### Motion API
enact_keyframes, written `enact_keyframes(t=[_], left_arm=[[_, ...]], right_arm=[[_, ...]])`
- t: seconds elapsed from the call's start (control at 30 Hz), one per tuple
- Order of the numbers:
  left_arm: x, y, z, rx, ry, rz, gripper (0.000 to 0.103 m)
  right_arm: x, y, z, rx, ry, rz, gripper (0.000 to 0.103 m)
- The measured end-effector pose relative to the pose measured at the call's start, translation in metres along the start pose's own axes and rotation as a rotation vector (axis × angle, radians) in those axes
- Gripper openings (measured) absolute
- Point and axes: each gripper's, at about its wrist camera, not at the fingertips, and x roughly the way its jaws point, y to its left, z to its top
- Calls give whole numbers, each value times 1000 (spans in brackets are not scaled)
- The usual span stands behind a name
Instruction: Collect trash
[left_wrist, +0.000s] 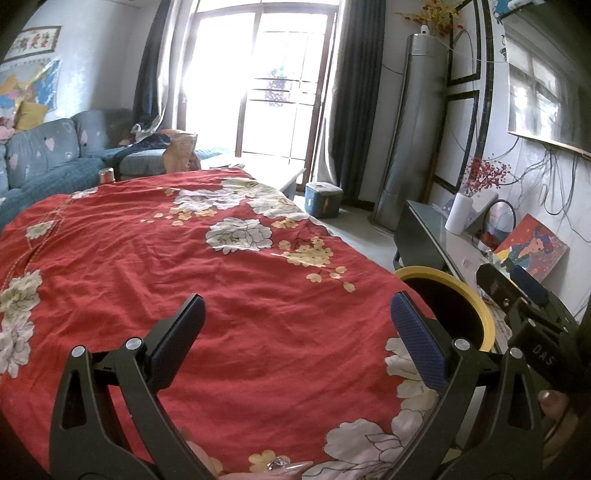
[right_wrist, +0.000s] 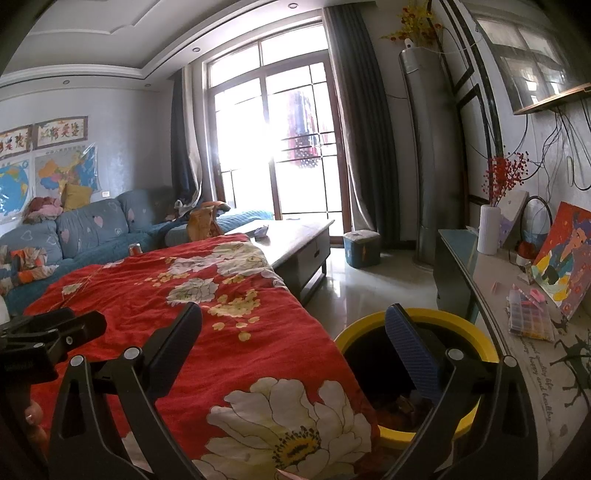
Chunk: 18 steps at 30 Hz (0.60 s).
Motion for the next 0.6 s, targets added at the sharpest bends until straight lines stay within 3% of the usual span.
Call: enact_keyframes(t=[0.27, 0.4, 0.5, 0.6], left_arm=[[1, -4, -2, 15, 9, 13, 92], [0, 16, 3, -23, 22, 32, 92], [-12, 65, 12, -87, 25, 134, 92], [-33, 155, 18, -212, 37, 328, 92]], right_arm=[[0, 1, 2, 2, 0, 9, 97], [12, 14, 14, 26, 45, 63, 97], [36, 55, 32, 37, 117, 192, 97], [67, 126, 43, -1, 224, 351, 97]])
